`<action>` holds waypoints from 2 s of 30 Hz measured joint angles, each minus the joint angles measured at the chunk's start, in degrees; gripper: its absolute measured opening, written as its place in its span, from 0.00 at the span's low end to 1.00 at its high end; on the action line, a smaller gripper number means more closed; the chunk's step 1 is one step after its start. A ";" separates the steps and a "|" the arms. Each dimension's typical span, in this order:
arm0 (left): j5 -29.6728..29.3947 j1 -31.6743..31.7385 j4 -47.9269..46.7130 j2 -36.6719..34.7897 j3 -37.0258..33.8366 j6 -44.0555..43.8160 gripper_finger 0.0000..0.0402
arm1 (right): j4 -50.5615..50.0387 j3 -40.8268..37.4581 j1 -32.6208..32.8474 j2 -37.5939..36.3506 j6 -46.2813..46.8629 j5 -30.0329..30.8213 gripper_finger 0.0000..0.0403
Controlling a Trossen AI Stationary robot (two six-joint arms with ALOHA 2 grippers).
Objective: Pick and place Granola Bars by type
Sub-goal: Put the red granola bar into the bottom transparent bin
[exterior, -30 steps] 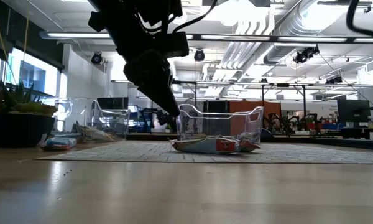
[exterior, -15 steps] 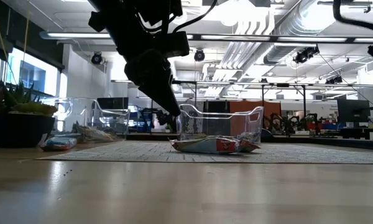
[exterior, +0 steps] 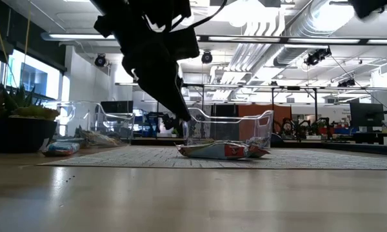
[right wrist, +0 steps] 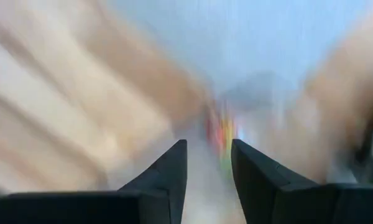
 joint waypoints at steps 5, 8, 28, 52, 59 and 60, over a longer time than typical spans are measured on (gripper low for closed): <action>2.00 -0.02 5.00 1.38 -0.10 2.26 0.36 | 2.59 2.73 -0.03 -0.02 -11.96 29.82 0.27; 1.86 0.00 8.00 1.84 0.16 2.99 0.36 | 8.66 2.50 -0.14 -0.05 -21.65 40.82 0.27; -1.11 -0.01 -11.38 4.77 4.36 10.25 0.36 | 31.25 2.46 -12.16 0.15 -55.51 42.12 0.27; -6.02 -6.66 -58.38 4.72 6.87 23.12 0.36 | 31.81 2.46 -14.58 0.17 -55.48 34.19 0.27; -9.81 -8.74 -49.43 4.72 0.85 24.44 0.36 | 31.81 2.46 -14.58 0.17 -55.50 34.07 0.27; -10.41 -8.74 -48.41 4.61 0.17 24.42 0.36 | 31.81 2.46 -14.58 0.17 -55.49 34.15 0.27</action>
